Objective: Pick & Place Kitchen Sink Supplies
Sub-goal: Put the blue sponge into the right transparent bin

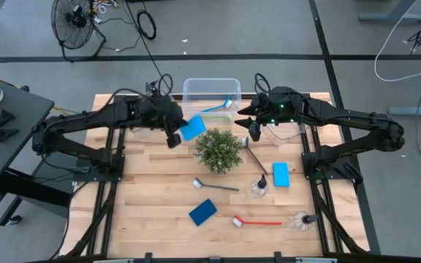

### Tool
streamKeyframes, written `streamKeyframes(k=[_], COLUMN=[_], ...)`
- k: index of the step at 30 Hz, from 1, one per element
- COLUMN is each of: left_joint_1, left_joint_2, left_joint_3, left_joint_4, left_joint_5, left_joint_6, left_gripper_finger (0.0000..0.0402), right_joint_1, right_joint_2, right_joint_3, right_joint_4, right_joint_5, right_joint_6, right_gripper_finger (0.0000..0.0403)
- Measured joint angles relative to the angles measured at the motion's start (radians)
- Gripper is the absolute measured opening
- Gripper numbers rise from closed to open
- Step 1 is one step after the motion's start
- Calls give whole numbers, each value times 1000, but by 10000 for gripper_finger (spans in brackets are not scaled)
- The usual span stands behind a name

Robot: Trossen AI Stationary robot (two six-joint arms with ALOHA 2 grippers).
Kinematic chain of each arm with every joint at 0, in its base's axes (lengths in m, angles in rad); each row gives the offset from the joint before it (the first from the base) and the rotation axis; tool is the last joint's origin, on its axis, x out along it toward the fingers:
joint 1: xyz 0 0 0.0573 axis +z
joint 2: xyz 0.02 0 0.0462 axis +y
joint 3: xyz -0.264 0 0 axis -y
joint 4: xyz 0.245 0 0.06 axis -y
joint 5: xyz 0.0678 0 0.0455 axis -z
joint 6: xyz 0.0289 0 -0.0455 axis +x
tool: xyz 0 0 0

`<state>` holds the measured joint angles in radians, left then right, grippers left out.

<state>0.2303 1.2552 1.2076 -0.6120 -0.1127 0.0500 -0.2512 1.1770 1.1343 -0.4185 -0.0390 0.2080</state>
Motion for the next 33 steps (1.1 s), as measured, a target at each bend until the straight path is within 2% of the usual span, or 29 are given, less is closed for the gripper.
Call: streamKeyframes(k=[7,16,20,27,33], left_joint_1=[68,88,87,87,87], left_joint_2=[3,60,96,135,139], left_joint_3=[0,1,0,0,0], left_joint_4=[116,280,328,316,320], left_joint_5=[-39,-79,-78,-116,-153], left_joint_6=[152,300,340,413,457], left_gripper_finger=[0,0,0,0,0], right_joint_1=[-8,-52,-55,-52,-47], right_joint_2=[0,27,70,152,202], right_joint_3=[0,1,2,2,1], right_joint_4=[98,149,202,315,401], right_joint_5=[84,86,68,30,50], right_joint_6=[91,196,203,225,231], right_gripper_finger=[213,217,235,287,310])
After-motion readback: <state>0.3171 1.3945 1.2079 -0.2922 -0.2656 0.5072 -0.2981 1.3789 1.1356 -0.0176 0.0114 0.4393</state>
